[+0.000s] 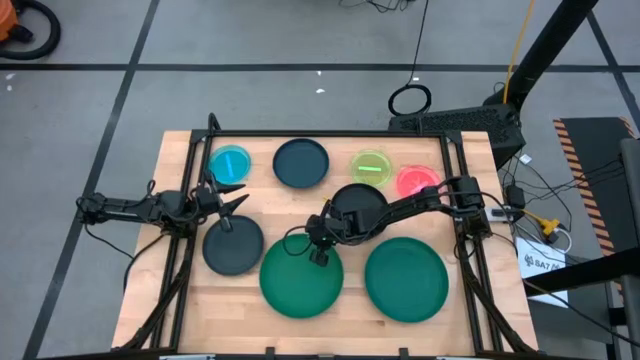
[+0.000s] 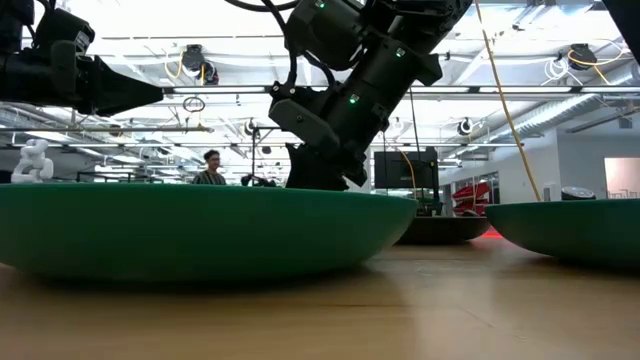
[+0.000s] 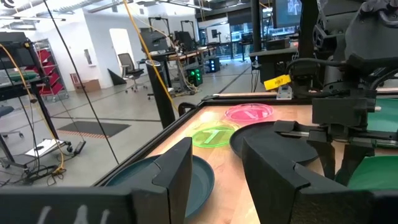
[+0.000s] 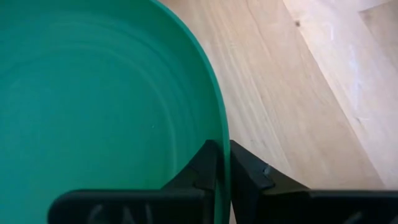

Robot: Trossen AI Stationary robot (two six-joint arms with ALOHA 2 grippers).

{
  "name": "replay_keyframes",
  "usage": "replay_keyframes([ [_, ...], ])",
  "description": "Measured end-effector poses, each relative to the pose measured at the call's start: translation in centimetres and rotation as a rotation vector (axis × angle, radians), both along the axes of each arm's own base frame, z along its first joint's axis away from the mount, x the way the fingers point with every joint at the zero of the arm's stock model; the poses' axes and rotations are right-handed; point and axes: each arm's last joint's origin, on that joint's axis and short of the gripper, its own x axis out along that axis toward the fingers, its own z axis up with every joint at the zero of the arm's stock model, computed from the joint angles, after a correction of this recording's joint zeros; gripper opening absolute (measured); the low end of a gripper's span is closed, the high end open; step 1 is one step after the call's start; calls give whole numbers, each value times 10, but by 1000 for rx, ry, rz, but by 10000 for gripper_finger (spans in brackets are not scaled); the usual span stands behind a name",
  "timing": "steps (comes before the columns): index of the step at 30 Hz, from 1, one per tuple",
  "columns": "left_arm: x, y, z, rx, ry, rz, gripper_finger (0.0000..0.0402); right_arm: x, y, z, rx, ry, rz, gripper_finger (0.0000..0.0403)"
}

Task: Stack plastic plates
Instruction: Stack the green plate on top of the dark green plate

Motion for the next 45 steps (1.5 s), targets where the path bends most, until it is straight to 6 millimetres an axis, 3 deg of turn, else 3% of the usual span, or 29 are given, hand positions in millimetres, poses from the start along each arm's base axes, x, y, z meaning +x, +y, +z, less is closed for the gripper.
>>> replay_keyframes([
  [15,0,0,0,-3,-1,0,147,-1,1,3,7,5,35,17],
  [35,0,0,0,-7,-1,0,147,-12,13,52,-26,-103,155,7],
  [45,0,0,0,-6,-1,0,147,-15,18,63,-96,-131,143,6],
])
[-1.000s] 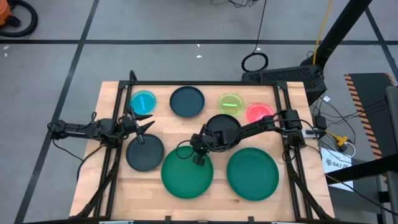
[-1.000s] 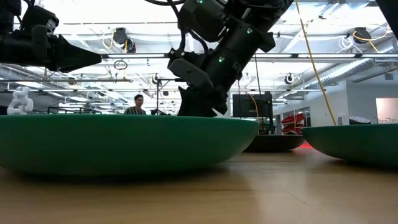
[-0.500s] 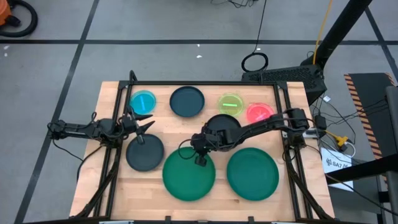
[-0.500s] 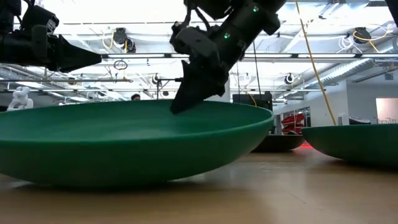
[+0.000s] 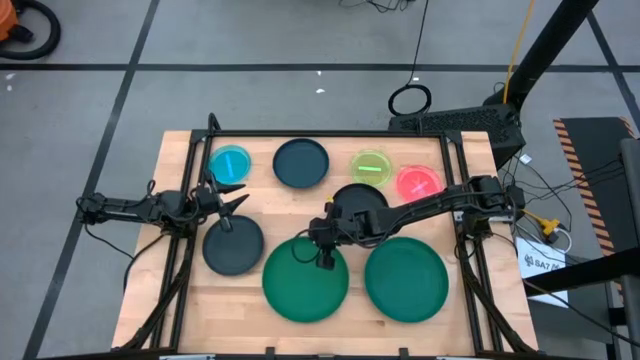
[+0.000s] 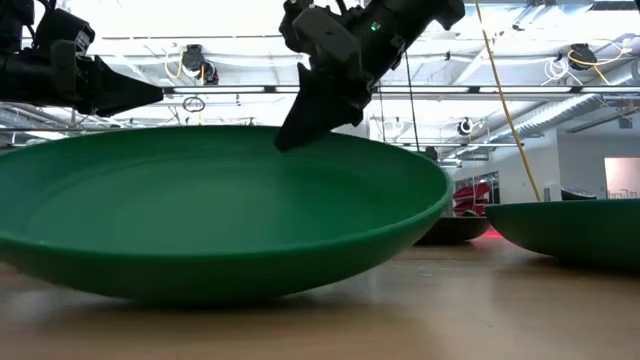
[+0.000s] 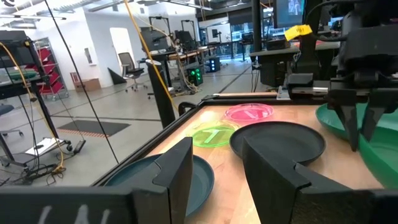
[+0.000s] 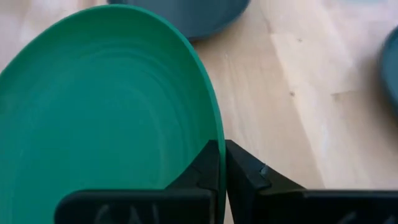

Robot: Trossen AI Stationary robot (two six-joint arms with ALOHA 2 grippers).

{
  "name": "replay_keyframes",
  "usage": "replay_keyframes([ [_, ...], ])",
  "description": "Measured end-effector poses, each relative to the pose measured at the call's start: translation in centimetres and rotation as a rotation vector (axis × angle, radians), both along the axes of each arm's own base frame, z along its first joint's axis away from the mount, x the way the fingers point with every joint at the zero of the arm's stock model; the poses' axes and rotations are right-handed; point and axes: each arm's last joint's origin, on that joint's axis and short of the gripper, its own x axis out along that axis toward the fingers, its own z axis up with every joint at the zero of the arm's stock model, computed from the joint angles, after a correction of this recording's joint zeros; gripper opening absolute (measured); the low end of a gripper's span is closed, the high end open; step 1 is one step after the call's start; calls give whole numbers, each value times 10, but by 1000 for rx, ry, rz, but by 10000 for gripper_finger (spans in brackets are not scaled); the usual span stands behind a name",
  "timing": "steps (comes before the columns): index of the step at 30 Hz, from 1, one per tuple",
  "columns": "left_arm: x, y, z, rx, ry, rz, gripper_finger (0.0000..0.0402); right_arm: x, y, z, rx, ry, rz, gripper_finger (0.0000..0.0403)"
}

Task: Stack plastic plates
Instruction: Stack the green plate on top of the dark green plate

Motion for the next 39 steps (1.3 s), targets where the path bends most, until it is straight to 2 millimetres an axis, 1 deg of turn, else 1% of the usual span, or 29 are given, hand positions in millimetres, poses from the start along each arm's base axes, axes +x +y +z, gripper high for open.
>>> replay_keyframes([
  [6,0,0,0,0,0,0,147,0,2,1,-26,-9,0,3],
  [11,0,0,0,0,0,0,147,-2,0,9,7,-23,28,2],
  [16,0,0,0,0,0,0,147,-8,-5,26,38,-50,50,2],
  [21,0,0,0,0,0,0,147,-17,-7,46,119,-78,169,1],
  [24,0,0,0,0,0,0,147,-27,-6,61,153,-82,250,1],
  [26,0,0,0,0,0,0,147,-37,-6,68,178,-47,282,1],
  [31,0,0,0,0,0,0,147,-64,-9,83,215,57,274,1],
  [33,0,0,0,0,0,0,147,-71,-10,89,218,64,273,1],
  [36,0,0,0,-4,-1,0,147,-81,-12,94,221,74,271,1],
  [39,0,0,0,-4,-2,0,147,-91,-13,92,230,80,263,1],
])
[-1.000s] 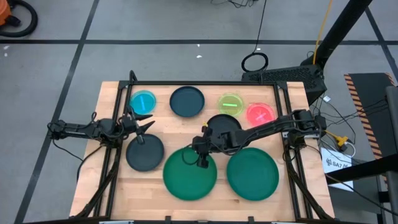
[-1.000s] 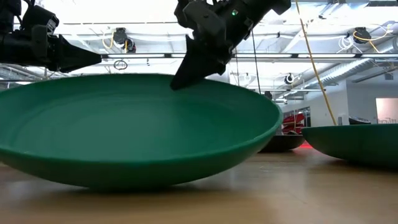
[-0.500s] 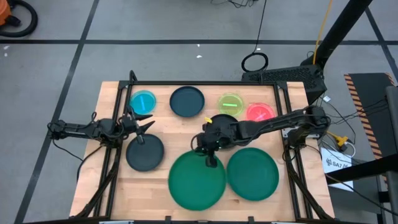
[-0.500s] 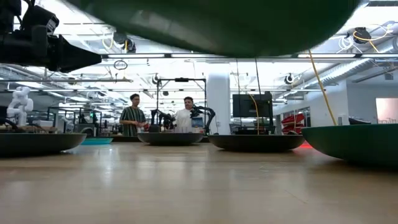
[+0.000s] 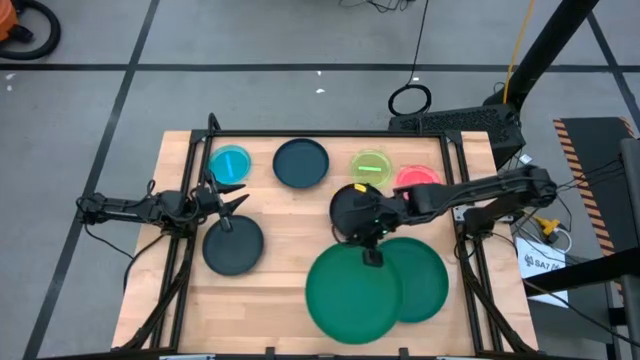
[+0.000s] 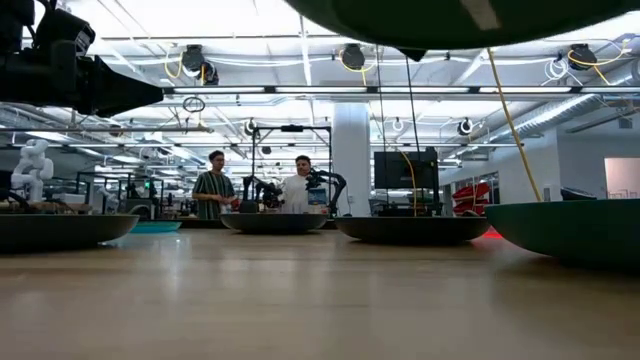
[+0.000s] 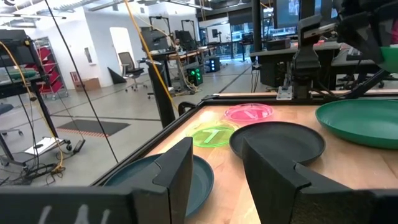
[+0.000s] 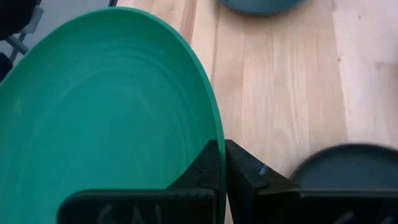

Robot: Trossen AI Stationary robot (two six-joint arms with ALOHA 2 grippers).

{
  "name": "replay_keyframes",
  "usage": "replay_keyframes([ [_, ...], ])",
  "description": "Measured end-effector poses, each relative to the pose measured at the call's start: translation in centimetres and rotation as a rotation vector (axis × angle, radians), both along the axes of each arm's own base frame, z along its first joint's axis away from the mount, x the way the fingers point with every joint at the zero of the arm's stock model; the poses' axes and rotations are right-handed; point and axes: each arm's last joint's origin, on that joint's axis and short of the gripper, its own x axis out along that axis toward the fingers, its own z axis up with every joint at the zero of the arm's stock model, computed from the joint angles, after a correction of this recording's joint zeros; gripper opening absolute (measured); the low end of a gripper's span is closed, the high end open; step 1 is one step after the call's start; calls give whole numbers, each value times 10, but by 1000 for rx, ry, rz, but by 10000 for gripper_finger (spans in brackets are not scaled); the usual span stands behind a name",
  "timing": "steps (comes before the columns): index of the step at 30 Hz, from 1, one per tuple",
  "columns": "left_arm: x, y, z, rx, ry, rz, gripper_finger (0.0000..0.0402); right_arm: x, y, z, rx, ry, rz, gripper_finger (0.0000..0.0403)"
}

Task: Stack plastic plates
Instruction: Stack the green plate on top of the dark green plate

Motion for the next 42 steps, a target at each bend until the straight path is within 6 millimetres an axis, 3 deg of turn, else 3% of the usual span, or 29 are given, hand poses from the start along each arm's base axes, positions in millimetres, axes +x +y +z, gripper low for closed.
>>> replay_keyframes([
  [6,0,0,0,-3,-1,0,147,-33,-8,-18,41,41,-75,2],
  [17,0,0,0,-7,-2,0,147,-116,-24,-75,119,22,-224,1],
  [21,0,0,0,-7,-2,0,147,-138,-27,-90,133,23,-276,1],
  [30,0,0,0,-7,-2,0,147,-160,-27,-107,115,112,-300,1],
  [42,0,0,0,-14,-6,-1,147,-166,-27,-112,99,183,-306,25],
])
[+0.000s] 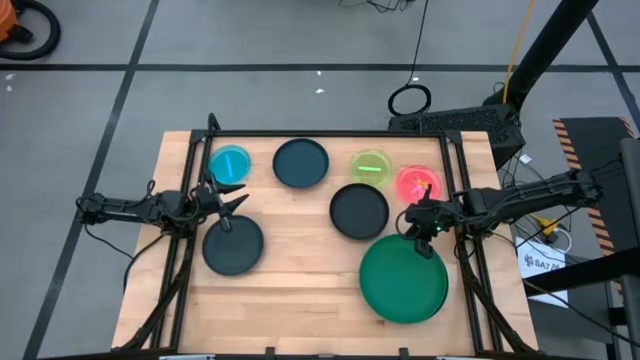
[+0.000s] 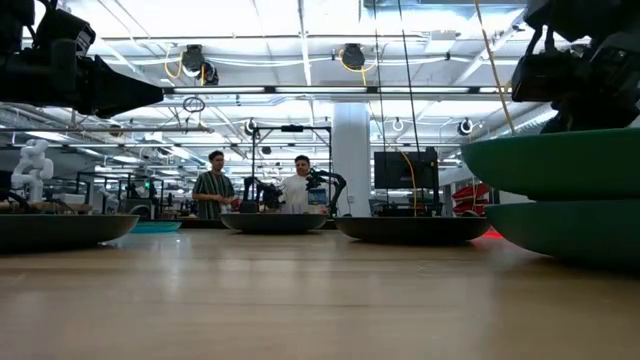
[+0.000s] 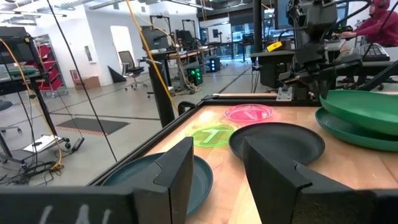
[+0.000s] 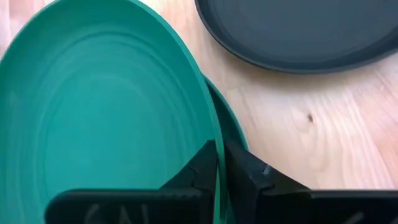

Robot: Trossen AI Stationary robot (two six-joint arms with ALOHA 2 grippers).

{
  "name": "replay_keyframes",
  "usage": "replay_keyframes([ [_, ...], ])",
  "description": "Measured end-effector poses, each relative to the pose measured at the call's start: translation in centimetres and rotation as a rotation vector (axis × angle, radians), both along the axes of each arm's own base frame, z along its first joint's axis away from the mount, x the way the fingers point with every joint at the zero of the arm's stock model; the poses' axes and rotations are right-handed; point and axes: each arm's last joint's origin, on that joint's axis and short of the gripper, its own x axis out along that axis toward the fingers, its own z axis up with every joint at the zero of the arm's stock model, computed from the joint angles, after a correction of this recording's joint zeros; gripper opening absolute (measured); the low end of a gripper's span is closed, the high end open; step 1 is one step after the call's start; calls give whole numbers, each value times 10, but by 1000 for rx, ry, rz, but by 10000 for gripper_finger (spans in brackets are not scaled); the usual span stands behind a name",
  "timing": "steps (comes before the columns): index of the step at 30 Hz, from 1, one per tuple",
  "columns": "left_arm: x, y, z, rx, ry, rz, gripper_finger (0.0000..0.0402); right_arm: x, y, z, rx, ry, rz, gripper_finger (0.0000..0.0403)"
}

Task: Stack plastic plates
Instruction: Stack the green plate on top of the dark green plate

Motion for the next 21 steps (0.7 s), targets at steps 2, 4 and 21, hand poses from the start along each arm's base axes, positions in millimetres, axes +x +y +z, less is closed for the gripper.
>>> replay_keyframes([
  [2,0,0,0,-2,-1,0,147,-1,0,-1,1,17,-4,26],
  [4,0,0,0,-3,-1,0,147,-2,0,-1,4,28,-12,27],
  [21,0,0,0,-16,-6,0,147,-5,-1,-3,57,84,-107,81],
])
